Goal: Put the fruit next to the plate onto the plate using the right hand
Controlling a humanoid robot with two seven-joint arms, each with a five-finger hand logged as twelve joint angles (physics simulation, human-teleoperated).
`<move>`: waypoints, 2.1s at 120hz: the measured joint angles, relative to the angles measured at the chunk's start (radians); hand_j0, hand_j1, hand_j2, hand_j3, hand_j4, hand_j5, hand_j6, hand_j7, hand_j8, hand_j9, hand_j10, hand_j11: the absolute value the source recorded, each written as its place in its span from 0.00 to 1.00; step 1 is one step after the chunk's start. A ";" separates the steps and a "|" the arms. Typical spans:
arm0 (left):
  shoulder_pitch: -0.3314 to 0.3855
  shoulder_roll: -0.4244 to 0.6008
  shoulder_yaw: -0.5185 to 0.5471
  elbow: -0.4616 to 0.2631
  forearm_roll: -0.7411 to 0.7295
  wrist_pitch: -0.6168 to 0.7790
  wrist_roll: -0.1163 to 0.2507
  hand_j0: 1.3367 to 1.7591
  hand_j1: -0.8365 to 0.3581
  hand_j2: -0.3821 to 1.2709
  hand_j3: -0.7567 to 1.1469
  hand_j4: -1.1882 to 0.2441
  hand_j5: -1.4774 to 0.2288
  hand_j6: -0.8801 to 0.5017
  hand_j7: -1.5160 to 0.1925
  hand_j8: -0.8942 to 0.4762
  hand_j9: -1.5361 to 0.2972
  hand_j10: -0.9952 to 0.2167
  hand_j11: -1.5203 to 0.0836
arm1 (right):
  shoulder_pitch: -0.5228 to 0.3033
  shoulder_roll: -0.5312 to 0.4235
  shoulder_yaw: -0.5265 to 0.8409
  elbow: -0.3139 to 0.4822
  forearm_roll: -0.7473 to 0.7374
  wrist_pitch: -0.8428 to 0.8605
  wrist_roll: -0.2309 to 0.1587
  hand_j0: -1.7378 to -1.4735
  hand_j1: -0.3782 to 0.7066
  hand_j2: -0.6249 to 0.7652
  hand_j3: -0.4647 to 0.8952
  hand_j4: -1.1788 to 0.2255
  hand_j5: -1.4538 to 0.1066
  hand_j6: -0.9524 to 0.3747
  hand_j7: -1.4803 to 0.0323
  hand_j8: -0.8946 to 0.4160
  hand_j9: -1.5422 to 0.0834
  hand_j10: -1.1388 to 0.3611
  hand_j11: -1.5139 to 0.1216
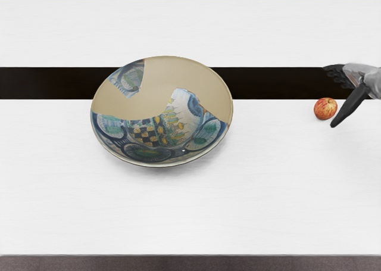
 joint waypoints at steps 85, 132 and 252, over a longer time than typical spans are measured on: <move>0.000 0.000 0.000 0.000 0.000 0.000 0.001 0.76 0.75 0.26 0.40 0.66 0.68 0.46 0.70 0.48 0.67 0.62 0.75 | -0.006 0.249 -0.122 -0.288 -0.024 -0.206 -0.050 0.30 0.13 0.44 0.34 0.77 0.86 0.65 0.90 0.61 0.88 0.70 0.85; 0.000 0.000 0.000 0.000 0.000 0.000 0.001 0.76 0.75 0.26 0.40 0.66 0.68 0.46 0.70 0.48 0.67 0.62 0.75 | 0.002 0.318 -0.179 -0.372 -0.031 -0.258 -0.050 0.30 0.31 0.41 0.34 0.65 0.71 0.52 0.75 0.48 0.74 0.58 0.72; 0.000 0.000 0.000 0.000 0.000 0.000 0.001 0.76 0.75 0.26 0.40 0.66 0.68 0.46 0.70 0.48 0.67 0.62 0.75 | 0.011 0.423 -0.269 -0.452 -0.054 -0.423 -0.049 0.24 0.57 0.51 0.24 0.45 0.40 0.40 0.42 0.28 0.43 0.32 0.41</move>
